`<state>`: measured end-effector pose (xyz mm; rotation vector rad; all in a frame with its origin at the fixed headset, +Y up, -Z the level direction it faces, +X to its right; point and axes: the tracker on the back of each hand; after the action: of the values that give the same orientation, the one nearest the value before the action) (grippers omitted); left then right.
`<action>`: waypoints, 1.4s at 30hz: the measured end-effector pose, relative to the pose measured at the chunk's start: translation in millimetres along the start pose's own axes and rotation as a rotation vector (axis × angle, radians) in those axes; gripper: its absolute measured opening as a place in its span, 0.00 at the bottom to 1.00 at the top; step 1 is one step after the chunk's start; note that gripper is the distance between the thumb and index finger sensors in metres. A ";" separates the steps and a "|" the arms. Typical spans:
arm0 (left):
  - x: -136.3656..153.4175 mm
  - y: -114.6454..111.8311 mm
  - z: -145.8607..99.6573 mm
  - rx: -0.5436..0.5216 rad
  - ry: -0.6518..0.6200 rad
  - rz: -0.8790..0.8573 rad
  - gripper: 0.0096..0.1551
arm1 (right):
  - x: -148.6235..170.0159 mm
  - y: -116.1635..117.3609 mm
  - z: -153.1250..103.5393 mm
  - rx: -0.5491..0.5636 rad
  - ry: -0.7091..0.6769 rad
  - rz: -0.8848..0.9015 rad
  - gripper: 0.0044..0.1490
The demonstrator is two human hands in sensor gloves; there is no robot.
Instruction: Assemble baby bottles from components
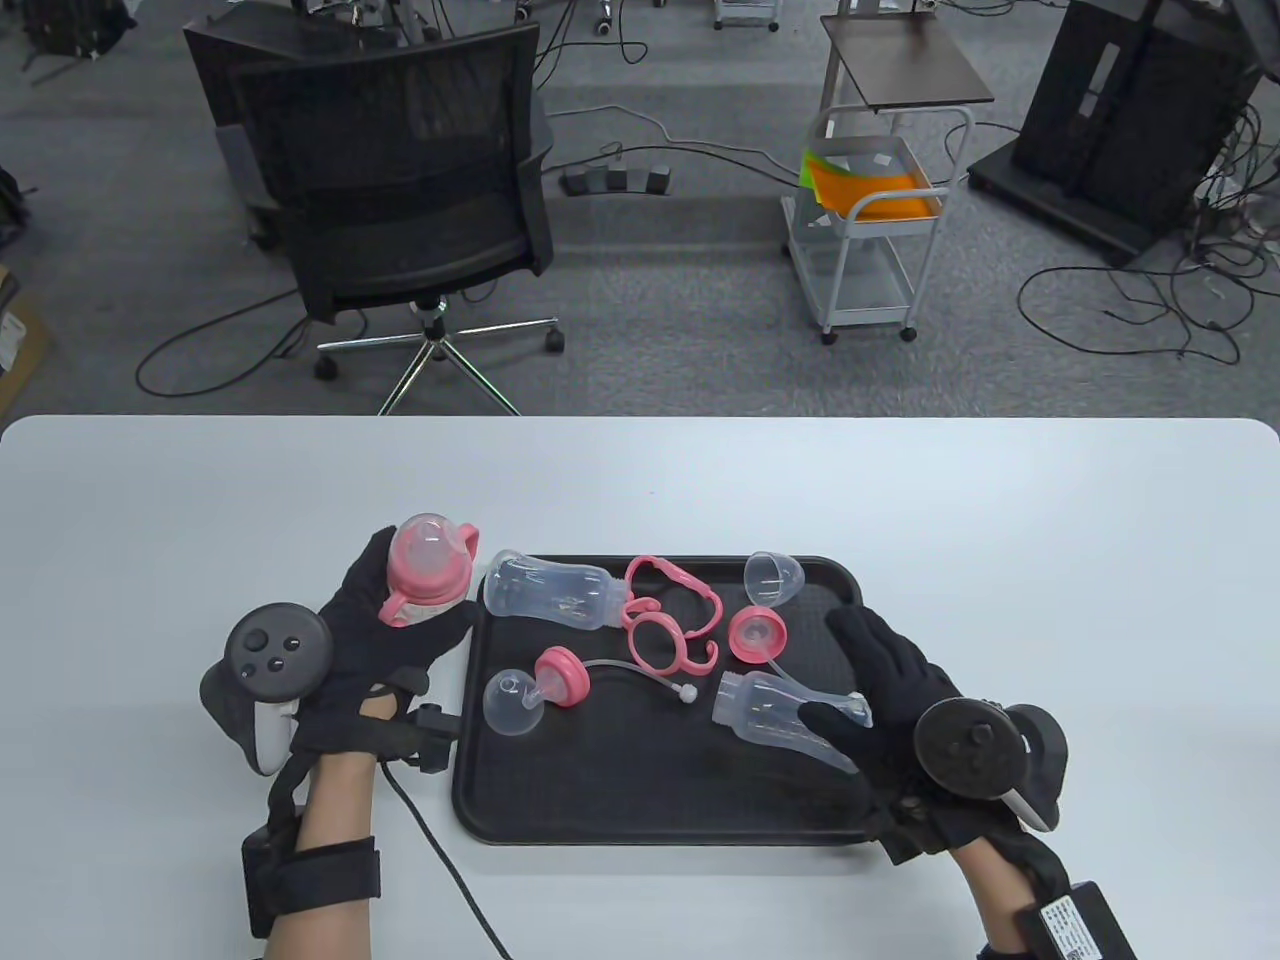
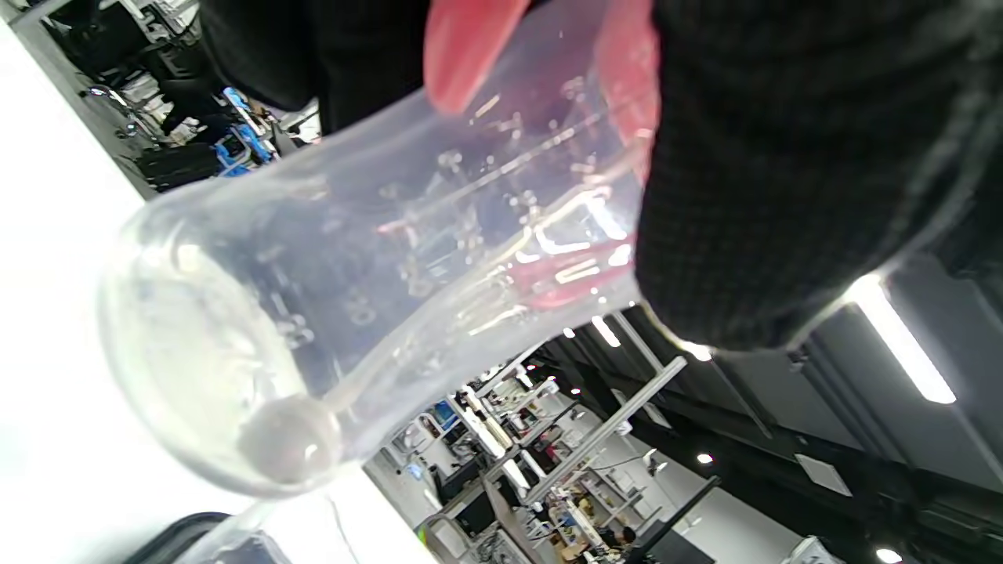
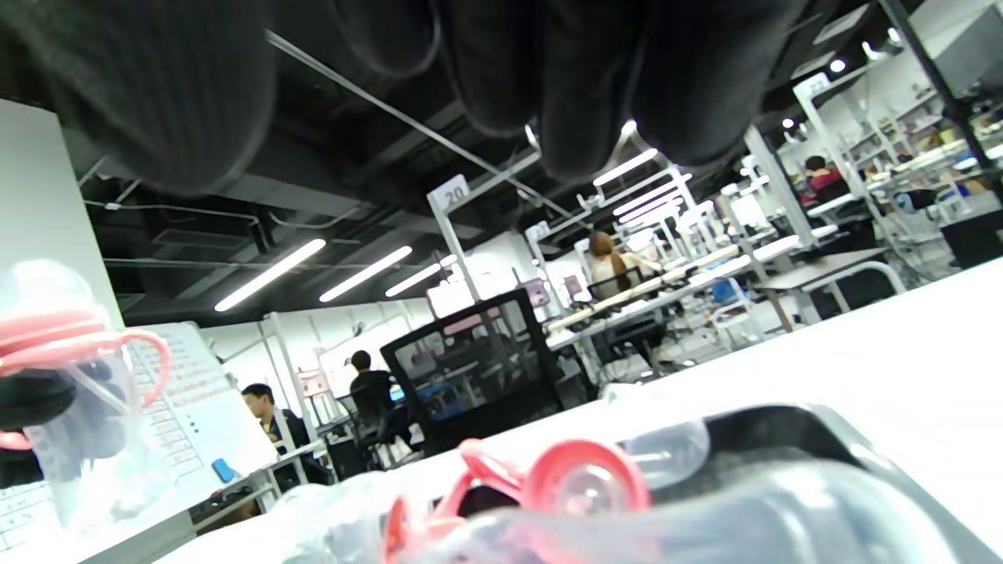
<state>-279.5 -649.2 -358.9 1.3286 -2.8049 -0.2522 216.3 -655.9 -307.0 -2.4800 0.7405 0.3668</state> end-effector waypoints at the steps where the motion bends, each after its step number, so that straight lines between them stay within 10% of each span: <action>1: 2.3 -0.8 3.3 -0.003 0.012 0.000 0.64 | 1.9 1.0 -0.4 -0.010 -0.001 -0.005 0.56; 20: 79.0 -33.4 77.8 0.042 0.300 -0.190 0.64 | 13.5 14.3 -5.1 -0.100 -0.002 -0.114 0.57; 39: 105.8 -59.4 75.5 0.079 0.321 -0.239 0.63 | 14.2 62.2 -12.1 -0.409 -0.087 -0.507 0.66; 42: 103.5 -56.1 66.4 0.077 0.275 -0.208 0.76 | 12.8 70.7 -12.9 -0.443 -0.107 -0.577 0.66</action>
<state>-308.5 -755.1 -437.8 1.5405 -2.4770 0.0340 187.6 -719.0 -329.9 -2.9044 -0.1369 0.4734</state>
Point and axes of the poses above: the tracker on the back of each hand, its own x axis roughly to the little-finger side, its own z axis roughly from the wrist to the fingertips, y = z × x, and after that the axes turned 11 degrees about x, right-handed
